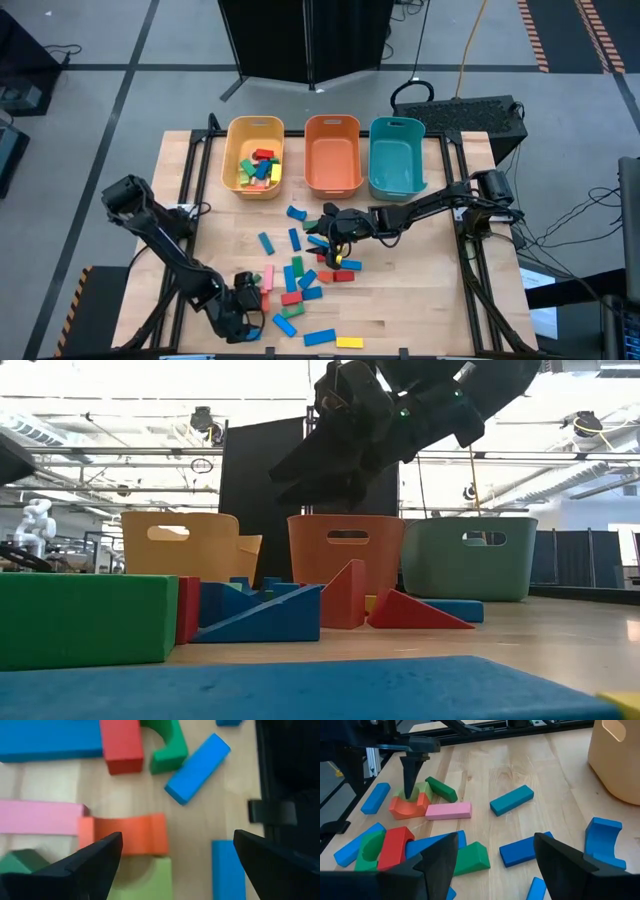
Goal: Sort blocks by size
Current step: Put the orange arch block into the yellow bin
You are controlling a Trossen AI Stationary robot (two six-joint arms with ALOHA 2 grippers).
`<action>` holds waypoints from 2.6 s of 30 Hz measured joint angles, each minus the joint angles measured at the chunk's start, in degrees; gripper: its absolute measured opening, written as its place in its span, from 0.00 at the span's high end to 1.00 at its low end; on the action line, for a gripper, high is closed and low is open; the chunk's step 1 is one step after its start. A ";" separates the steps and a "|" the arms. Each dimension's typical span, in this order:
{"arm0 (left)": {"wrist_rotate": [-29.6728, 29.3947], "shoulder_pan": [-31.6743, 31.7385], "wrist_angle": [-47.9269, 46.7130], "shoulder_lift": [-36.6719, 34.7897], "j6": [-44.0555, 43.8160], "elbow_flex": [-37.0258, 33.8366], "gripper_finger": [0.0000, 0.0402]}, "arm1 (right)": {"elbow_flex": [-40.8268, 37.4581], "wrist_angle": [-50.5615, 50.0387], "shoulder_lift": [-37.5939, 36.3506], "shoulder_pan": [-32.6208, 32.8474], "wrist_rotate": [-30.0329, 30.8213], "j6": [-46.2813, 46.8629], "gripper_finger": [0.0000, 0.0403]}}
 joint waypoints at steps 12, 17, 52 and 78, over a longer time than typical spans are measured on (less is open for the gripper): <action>-0.21 2.34 -3.23 -0.02 -0.11 0.00 0.05 | 0.00 0.01 -0.01 0.00 0.00 0.22 0.39; -0.84 2.70 -5.07 -0.02 -0.20 0.31 0.05 | 0.00 -0.02 -0.02 0.00 0.00 0.22 0.39; -4.62 2.49 -8.31 6.23 10.94 1.62 0.06 | 0.00 -0.52 -0.02 0.09 0.03 0.39 0.39; -5.82 7.27 -19.12 -0.04 11.90 2.69 0.28 | 0.02 -0.74 -0.02 0.09 0.00 0.22 0.39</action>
